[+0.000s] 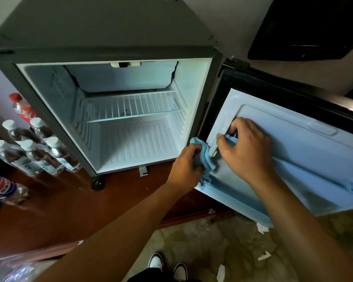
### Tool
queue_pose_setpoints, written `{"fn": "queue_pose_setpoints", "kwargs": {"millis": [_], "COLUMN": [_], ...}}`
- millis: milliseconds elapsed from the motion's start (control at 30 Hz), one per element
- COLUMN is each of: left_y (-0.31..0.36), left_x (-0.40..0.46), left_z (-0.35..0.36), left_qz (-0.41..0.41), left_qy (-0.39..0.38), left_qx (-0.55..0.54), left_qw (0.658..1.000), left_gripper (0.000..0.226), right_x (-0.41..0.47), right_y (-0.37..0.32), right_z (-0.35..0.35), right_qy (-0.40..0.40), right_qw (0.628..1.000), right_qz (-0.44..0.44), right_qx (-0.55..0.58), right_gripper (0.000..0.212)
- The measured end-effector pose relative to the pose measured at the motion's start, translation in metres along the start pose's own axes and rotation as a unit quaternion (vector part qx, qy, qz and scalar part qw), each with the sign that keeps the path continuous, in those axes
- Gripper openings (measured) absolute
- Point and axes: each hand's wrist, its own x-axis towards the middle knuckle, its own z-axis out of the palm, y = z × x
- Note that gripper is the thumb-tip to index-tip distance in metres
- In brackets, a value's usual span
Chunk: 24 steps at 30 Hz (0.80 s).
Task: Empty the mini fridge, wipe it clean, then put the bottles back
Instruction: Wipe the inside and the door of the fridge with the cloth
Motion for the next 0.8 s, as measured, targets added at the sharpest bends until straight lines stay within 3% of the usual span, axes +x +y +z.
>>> {"fn": "queue_pose_setpoints", "kwargs": {"millis": [200,633,800], "left_y": [-0.024,0.051,0.047], "left_x": [-0.005,0.005,0.003], "left_z": [0.001,-0.026,-0.022], "left_qz": [-0.07,0.021,0.006], "left_qy": [-0.021,0.025,0.034], "left_qx": [-0.015,-0.071,-0.093], "left_qw": [0.997,0.997,0.995], "left_gripper": [0.049,0.041,0.044], "right_x": [-0.002,-0.004,-0.004], "right_y": [-0.006,-0.013,-0.016], "right_z": [0.003,0.008,0.009], "right_qy": [-0.002,0.027,0.032], "right_qw": [1.0,0.999,0.999], "right_qz": [0.006,0.013,0.02], "right_qx": [-0.013,-0.038,-0.036], "right_gripper": [0.025,0.023,0.023]}}
